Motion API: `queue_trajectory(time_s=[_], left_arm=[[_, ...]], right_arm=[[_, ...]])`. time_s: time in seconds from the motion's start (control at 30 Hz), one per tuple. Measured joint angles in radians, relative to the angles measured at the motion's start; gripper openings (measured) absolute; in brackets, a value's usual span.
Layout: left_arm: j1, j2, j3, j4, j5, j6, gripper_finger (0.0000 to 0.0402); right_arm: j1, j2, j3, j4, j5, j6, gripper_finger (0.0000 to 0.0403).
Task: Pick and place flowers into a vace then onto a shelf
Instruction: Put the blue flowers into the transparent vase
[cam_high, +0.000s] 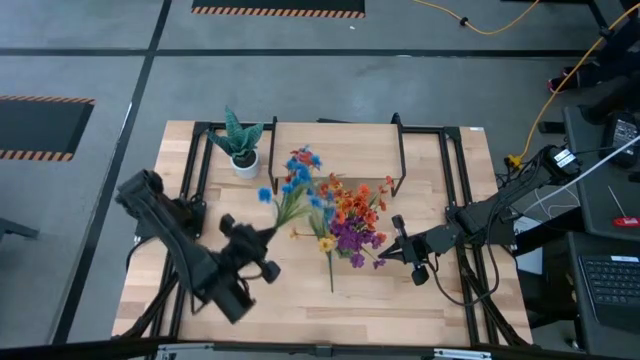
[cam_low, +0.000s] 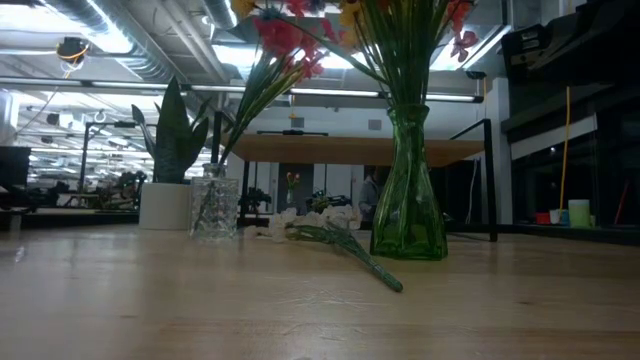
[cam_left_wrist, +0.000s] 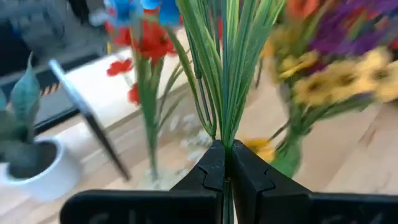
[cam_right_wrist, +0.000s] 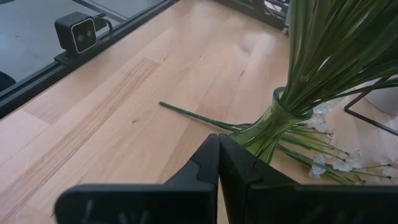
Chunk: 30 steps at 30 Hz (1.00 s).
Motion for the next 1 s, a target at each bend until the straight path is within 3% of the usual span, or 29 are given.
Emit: queue_trajectory(time_s=[0.13,0.33,0.43,0.77,1.0], left_arm=[[0.051,-0.074,0.000,0.074,0.203,0.243,0.0004],[0.041,-0.139,0.000,0.463,0.212,0.830,0.0003],[0.058,-0.150,0.001,0.590,0.289,1.007,0.0003],[0.115,-0.156,-0.015,0.656,0.230,1.167,0.0003],[0.154,-0.244,-0.252,0.981,0.302,1.365,0.0003]], right_arm=[[0.000,0.000,0.000,0.000,0.000,0.000,0.0010],[0.000,0.000,0.000,0.000,0.000,0.000,0.0010],[0.000,0.000,0.000,0.000,0.000,0.000,0.0010],[0.000,0.000,0.000,0.000,0.000,0.000,0.0010],[0.000,0.000,0.000,0.001,0.000,0.000,0.0010]])
